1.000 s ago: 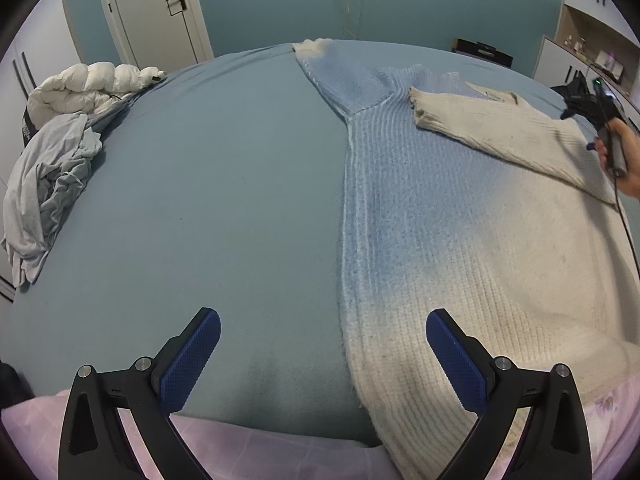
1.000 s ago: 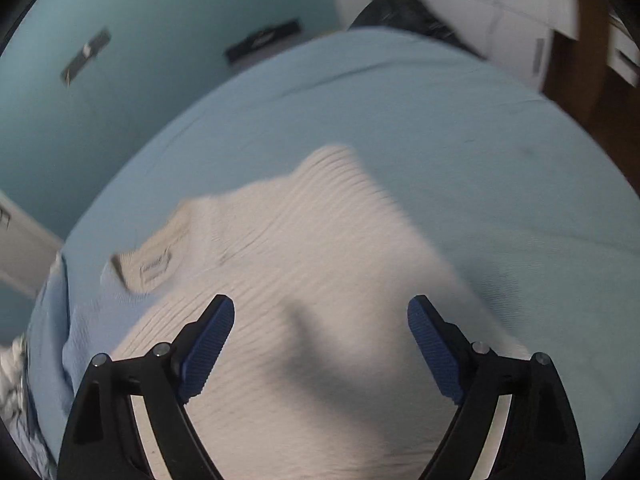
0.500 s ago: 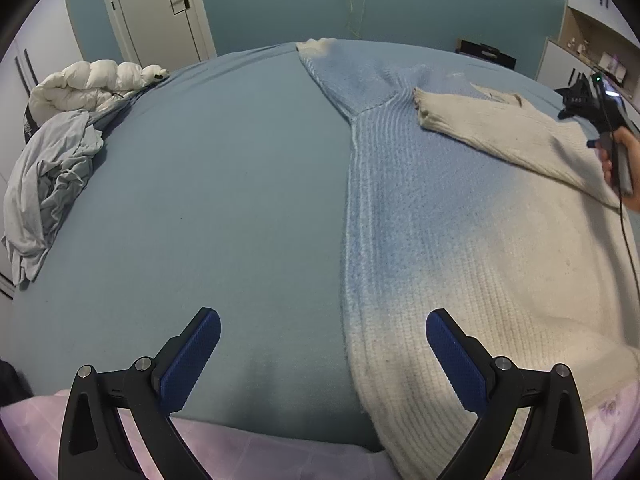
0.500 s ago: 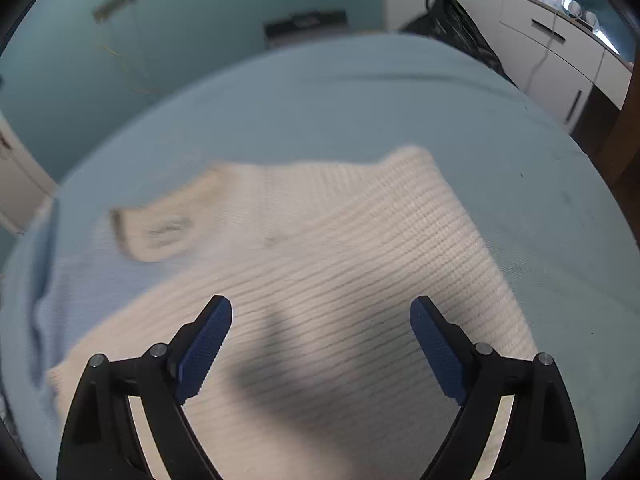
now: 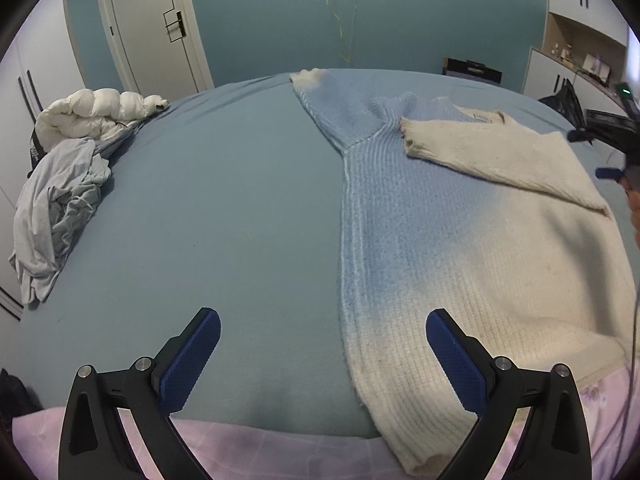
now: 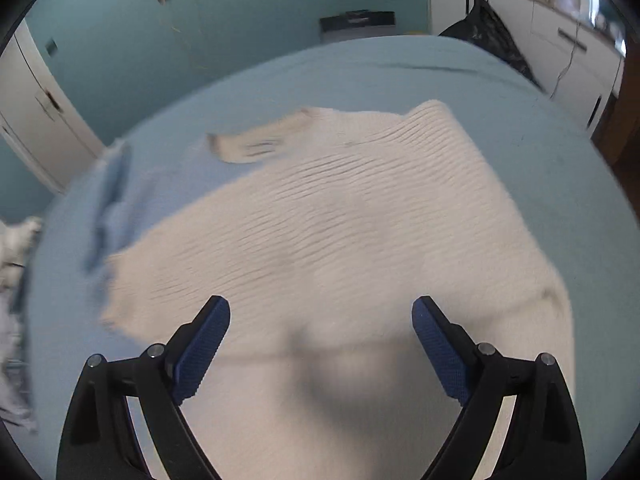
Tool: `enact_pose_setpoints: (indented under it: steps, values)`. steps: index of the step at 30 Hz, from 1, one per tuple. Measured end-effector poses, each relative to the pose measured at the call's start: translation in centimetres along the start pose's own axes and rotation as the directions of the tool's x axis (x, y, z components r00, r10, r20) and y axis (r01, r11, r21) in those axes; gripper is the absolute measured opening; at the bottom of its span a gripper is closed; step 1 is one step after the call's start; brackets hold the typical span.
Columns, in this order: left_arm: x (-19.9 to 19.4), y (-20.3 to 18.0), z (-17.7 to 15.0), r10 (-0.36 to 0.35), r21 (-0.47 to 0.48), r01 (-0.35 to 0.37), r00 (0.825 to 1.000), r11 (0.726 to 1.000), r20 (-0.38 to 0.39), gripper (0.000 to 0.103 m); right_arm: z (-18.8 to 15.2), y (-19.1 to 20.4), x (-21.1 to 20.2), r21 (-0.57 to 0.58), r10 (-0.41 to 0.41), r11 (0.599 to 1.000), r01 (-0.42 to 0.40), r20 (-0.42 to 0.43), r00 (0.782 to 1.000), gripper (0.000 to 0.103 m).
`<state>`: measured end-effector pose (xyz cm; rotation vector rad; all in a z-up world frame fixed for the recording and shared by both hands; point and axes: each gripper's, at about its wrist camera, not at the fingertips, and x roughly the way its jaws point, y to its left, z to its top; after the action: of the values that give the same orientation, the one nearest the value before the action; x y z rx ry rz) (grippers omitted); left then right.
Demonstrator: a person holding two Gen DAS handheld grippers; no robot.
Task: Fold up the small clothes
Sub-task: 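Release the folded white side and withdraw the right tool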
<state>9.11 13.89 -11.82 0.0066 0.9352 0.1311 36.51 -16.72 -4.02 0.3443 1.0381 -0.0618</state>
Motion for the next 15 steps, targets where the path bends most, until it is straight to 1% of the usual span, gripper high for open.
enact_pose_setpoints:
  steps: [1,2,3,4,5,6,7,8,9,11,12,13,15]
  values:
    - [-0.3,0.1,0.0,-0.006,-0.005,0.006,1.000,1.000,0.006,0.103,-1.7,0.2,-1.8,0.014,0.038,0.999,-0.038,-0.001,0.999,0.091]
    - [-0.9,0.1,-0.1,-0.019,-0.010,0.019,1.000,1.000,0.017,0.103,-3.4,1.1,-2.6,0.009,0.054,0.998,-0.054,0.009,0.998,0.091]
    - [-1.3,0.1,-0.1,-0.032,-0.012,0.032,0.999,0.999,0.027,0.103,-5.3,1.1,-4.3,-0.007,0.039,0.999,-0.039,0.026,0.999,0.091]
    - [-1.8,0.1,-0.1,-0.043,-0.011,0.044,0.998,0.999,0.038,0.103,-5.9,0.9,-4.9,-0.020,0.010,1.000,-0.009,0.033,0.999,0.091]
    - [-2.3,0.0,-0.1,-0.051,-0.008,0.052,0.997,0.999,0.051,0.103,-7.4,1.1,-5.9,-0.037,-0.024,0.999,0.025,0.033,0.999,0.091]
    - [-2.7,0.0,-0.3,-0.059,-0.003,0.059,0.996,0.998,0.062,0.103,-7.9,1.9,-6.7,-0.059,-0.031,0.998,0.032,0.019,0.999,0.091]
    - [-2.9,-0.2,-0.4,-0.063,0.001,0.063,0.996,0.998,0.067,0.103,-7.9,1.3,-7.2,-0.072,-0.019,0.997,0.019,0.004,1.000,0.091]
    - [-3.1,-0.3,-0.5,-0.065,0.005,0.065,0.996,0.998,0.068,0.103,-9.1,1.4,-8.1,-0.090,0.001,0.996,-0.002,-0.008,1.000,0.091]
    - [-3.1,-0.4,-0.6,-0.069,0.010,0.068,0.995,0.998,0.065,0.103,-9.9,1.6,-9.0,-0.113,-0.001,0.994,0.000,-0.005,1.000,0.091]
    - [-3.2,-0.8,-0.8,-0.079,0.019,0.078,0.995,0.997,0.061,0.103,-10.2,1.9,-9.7,-0.159,-0.017,0.987,0.021,0.022,1.000,0.091]
    - [-3.3,-1.1,-1.0,-0.085,0.028,0.083,0.995,0.996,0.060,0.103,-11.2,1.9,-11.5,-0.198,-0.030,0.979,0.040,0.054,0.998,0.091]
    - [-3.4,-1.3,-1.1,-0.087,0.036,0.085,0.994,0.996,0.062,0.103,-11.7,1.8,-12.0,-0.221,-0.044,0.973,0.062,0.088,0.995,0.091]
    - [-3.4,-2.0,-1.5,-0.082,0.060,0.078,0.995,0.995,0.062,0.103,-12.4,1.0,-13.5,-0.237,-0.081,0.964,0.121,0.169,0.982,0.091]
